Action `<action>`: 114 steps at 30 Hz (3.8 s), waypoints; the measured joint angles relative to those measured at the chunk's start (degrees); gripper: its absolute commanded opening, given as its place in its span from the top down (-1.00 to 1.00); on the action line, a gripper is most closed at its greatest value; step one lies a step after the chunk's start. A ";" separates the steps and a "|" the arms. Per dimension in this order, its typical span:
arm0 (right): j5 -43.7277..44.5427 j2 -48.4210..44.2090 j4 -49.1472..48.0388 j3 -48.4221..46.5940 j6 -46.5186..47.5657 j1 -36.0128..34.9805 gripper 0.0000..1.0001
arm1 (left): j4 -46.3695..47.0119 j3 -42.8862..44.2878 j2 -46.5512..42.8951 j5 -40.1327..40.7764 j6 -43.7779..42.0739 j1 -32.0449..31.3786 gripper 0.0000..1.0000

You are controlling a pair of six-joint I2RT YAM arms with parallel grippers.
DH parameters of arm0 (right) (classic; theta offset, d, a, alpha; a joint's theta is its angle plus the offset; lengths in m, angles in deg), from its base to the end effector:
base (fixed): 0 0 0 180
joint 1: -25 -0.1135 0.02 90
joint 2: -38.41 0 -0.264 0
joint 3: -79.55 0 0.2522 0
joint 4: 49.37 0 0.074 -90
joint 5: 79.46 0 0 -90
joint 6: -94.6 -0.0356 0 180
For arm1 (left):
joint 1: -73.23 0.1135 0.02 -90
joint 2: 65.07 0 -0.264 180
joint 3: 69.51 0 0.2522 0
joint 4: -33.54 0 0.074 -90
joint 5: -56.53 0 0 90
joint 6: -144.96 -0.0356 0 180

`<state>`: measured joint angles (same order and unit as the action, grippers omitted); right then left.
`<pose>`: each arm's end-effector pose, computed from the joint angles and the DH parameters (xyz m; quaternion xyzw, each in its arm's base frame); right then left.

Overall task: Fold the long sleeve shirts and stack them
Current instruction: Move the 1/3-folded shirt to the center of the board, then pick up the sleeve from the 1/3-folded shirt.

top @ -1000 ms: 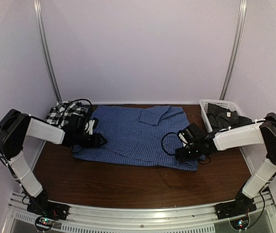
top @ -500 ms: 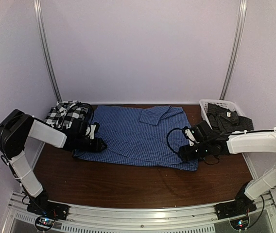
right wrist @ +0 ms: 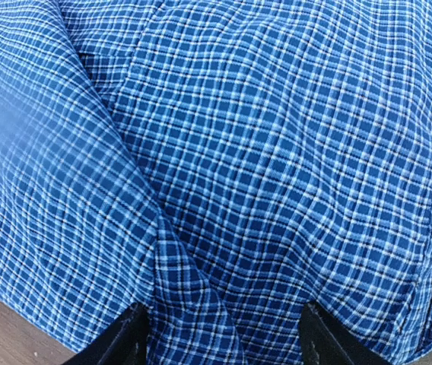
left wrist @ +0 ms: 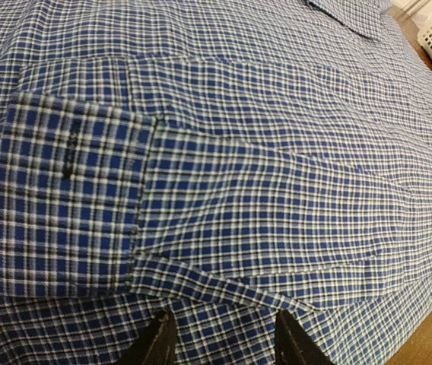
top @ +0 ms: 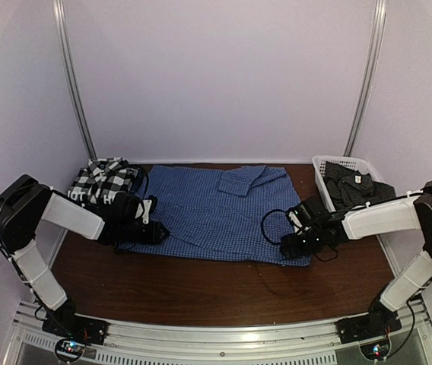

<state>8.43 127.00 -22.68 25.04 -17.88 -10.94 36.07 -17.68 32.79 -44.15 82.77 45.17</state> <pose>0.2226 0.1630 0.1405 -0.1180 0.9603 0.1387 0.2115 0.2707 -0.1518 0.1185 0.0387 0.9147 -0.2597 0.3072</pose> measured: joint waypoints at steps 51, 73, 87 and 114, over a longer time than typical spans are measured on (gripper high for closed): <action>9.40 6.56 4.04 -13.09 -1.62 1.05 -0.40 | -18.91 0.96 -14.93 14.60 5.27 -8.26 -0.25; 3.43 -2.14 -6.34 4.28 -5.05 3.43 -0.36 | -9.20 -5.11 -9.57 8.55 2.62 -5.03 -0.18; -0.81 -7.78 -1.40 1.60 -5.88 3.17 -0.44 | -13.99 -4.66 -15.45 11.34 5.44 -7.72 -0.62; -19.52 27.21 -15.98 -27.50 -6.54 3.17 0.20 | -17.92 7.28 -12.90 11.04 1.75 -1.11 -0.65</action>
<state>-11.09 154.22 -38.65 -2.46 -24.41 -7.77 18.15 -10.40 19.90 -33.11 84.52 44.06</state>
